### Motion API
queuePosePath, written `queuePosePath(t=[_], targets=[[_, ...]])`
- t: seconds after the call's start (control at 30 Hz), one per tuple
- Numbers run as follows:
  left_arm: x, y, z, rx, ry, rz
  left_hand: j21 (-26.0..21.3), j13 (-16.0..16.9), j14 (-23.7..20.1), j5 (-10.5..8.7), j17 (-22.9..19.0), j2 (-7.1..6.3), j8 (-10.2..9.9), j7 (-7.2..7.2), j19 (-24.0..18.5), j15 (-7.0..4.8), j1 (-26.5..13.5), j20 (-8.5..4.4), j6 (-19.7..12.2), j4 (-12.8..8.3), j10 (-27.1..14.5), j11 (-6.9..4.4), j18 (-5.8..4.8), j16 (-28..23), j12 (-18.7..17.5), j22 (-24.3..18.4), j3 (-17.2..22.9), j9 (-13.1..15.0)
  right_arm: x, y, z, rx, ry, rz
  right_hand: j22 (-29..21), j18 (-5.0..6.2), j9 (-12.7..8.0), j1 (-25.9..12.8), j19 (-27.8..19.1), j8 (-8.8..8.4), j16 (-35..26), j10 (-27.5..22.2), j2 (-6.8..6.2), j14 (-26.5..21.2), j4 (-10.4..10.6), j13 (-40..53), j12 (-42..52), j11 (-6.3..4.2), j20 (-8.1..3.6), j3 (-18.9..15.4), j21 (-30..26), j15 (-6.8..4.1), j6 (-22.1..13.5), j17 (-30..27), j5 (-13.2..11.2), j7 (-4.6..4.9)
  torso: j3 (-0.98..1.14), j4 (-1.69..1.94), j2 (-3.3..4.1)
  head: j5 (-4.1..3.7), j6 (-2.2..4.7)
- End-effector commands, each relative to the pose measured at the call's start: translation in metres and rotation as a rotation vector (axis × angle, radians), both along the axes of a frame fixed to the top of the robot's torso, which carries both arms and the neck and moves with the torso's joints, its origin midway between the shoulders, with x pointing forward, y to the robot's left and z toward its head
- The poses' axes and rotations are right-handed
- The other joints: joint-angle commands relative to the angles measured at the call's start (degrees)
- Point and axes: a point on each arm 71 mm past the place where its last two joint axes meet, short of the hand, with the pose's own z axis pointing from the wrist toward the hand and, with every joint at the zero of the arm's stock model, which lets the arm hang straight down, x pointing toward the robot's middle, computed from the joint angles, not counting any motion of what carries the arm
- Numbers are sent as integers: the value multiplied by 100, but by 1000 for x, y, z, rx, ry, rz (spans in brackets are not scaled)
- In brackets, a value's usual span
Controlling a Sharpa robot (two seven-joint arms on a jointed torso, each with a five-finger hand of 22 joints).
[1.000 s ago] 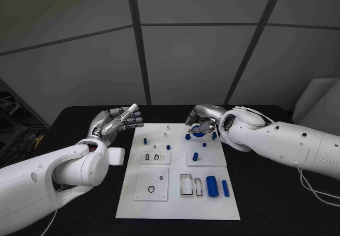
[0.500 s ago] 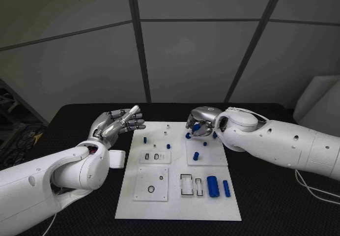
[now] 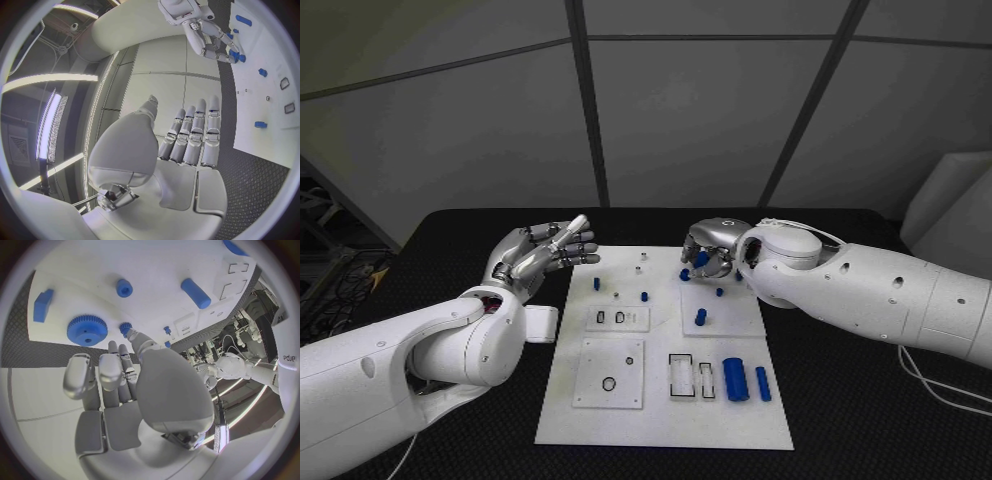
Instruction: Assemble the parts on the task board
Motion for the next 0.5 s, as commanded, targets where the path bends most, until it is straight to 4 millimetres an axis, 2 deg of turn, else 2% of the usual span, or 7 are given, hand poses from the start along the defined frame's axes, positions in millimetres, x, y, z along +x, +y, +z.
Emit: queuePosePath(t=[0.03, 0.1, 0.5], targets=[[-1, -2, 2, 1, -13, -20, 17, -9, -3, -13, 7, 24, -39, 56, 31, 26, 46, -2, 17, -21, 9, 32, -39, -20, -35, 6, 6, -8, 1, 2, -1, -24, 13, 3, 60, -104, 6, -8, 64, 4, 68, 60, -5, 193, 2, 1, 32, -10, -7, 66, 51, 14, 52, 67, 29, 4, 1, 3, 20, 7, 1], [0, -2, 2, 1, -13, -20, 17, -9, -3, -13, 7, 24, -39, 56, 31, 26, 46, -2, 17, -21, 9, 32, -39, -20, -35, 6, 6, -8, 2, 3, -1, -24, 18, 5, 82, -107, 6, -7, 74, 5, 90, 72, -3, 193, 4, 0, 33, -12, -8, 84, 64, 13, 58, 88, 31, 2, 6, 4, 24, 9, -2], [1, -4, 1, 0, -11, -25, 16, -10, -8, -13, 9, 24, -50, 60, 25, 30, 47, -1, 13, -31, 3, 36, -41, -32, -49, 6, 1, -11, 6, 7, -4, -21, 39, 12, 241, -133, 4, -9, 133, 0, 271, 159, 5, 190, 23, -13, 27, -21, -12, 273, 166, 9, 91, 256, 87, 1, -1, 9, 39, -6, -17]])
